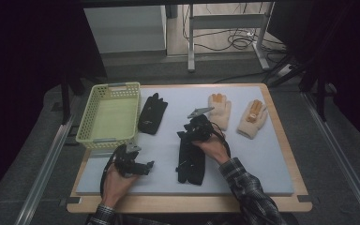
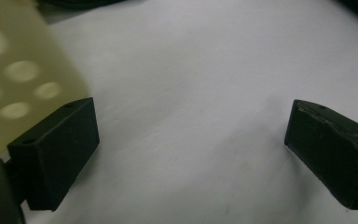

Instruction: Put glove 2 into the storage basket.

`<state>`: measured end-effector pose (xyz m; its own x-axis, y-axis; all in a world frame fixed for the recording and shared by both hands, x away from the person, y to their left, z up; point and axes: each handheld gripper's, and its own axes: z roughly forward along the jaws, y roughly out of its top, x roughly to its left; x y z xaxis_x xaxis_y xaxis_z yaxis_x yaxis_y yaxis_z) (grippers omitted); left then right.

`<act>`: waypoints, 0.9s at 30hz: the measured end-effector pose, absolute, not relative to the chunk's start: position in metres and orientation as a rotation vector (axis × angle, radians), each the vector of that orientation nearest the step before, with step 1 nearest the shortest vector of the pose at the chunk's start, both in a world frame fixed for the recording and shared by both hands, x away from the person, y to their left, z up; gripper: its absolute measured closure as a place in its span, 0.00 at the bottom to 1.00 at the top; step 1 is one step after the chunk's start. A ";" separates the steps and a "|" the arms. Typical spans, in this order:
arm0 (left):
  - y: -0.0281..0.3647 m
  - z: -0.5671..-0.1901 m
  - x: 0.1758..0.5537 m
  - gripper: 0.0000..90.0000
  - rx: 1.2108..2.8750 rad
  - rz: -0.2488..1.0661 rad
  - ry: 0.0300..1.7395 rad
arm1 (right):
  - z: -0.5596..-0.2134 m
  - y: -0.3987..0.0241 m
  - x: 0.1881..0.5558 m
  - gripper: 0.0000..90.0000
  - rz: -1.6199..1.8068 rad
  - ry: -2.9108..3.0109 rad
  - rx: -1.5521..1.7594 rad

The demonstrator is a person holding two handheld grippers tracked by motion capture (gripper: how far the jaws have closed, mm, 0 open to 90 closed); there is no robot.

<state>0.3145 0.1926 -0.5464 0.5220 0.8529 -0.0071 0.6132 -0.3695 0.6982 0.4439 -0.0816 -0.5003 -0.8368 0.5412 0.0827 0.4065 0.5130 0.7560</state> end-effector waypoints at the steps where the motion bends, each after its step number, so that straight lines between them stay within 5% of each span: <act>1: 0.195 -0.546 0.314 0.03 2.110 0.474 1.188 | -0.501 -0.076 0.448 0.56 1.221 2.587 0.805; 9: 0.205 -0.553 0.316 0.03 2.100 0.429 1.207 | -0.505 -0.027 0.478 0.70 1.172 2.626 0.744; 24: 0.204 -0.553 0.316 0.02 2.087 0.421 1.215 | -0.520 0.045 0.507 0.78 1.137 2.645 0.717; 27: 0.205 -0.553 0.316 0.02 2.088 0.421 1.215 | -0.526 0.050 0.509 0.93 1.090 2.630 0.740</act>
<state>0.3160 0.2046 -0.5534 0.5130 0.8566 -0.0559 0.6380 -0.3369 0.6925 0.5090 0.0501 -0.5258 -0.8548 0.5190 0.0066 0.3716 0.6031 0.7059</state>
